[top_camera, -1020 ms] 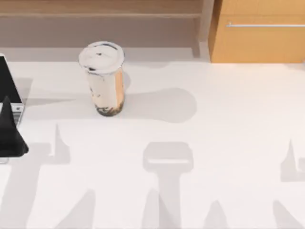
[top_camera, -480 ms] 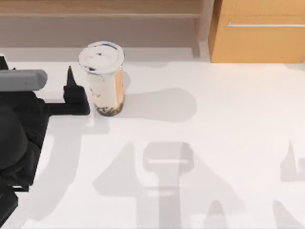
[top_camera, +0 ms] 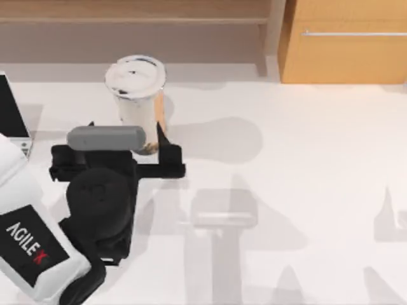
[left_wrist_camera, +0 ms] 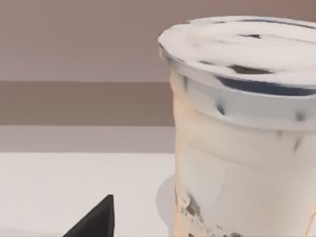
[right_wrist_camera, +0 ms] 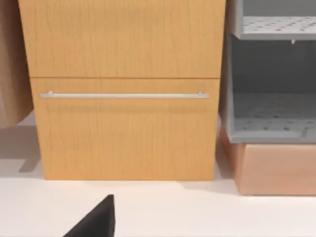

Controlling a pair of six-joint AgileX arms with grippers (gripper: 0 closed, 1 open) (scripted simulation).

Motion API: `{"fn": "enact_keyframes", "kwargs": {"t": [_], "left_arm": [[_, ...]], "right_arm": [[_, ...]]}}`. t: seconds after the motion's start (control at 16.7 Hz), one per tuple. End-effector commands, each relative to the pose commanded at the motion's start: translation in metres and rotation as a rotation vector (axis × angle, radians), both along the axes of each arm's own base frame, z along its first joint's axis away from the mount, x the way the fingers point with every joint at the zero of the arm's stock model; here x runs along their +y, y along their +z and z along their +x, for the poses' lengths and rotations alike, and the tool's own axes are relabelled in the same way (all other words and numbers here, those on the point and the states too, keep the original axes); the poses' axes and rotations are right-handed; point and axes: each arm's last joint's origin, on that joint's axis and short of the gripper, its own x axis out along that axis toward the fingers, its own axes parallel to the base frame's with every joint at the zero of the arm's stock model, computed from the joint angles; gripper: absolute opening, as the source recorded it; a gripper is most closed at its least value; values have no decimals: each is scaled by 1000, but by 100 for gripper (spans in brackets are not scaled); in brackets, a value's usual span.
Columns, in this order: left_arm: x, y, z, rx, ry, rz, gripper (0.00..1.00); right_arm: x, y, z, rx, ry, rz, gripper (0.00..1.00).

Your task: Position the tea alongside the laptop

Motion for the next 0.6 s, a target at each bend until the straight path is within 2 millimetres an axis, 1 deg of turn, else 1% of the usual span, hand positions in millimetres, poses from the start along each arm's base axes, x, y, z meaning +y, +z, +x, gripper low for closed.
{"fn": "enact_keyframes", "kwargs": {"t": [0.18, 0.48, 0.6], "left_arm": [[-9, -13, -2, 1, -1, 3, 100], [-8, -15, -2, 5, 2, 6, 100], [-9, -15, 2, 3, 0, 4, 100]], "right_arm": [[0, 0, 0, 0, 0, 0, 100], [0, 0, 0, 0, 0, 0, 100], [0, 0, 0, 0, 0, 0, 100]]}}
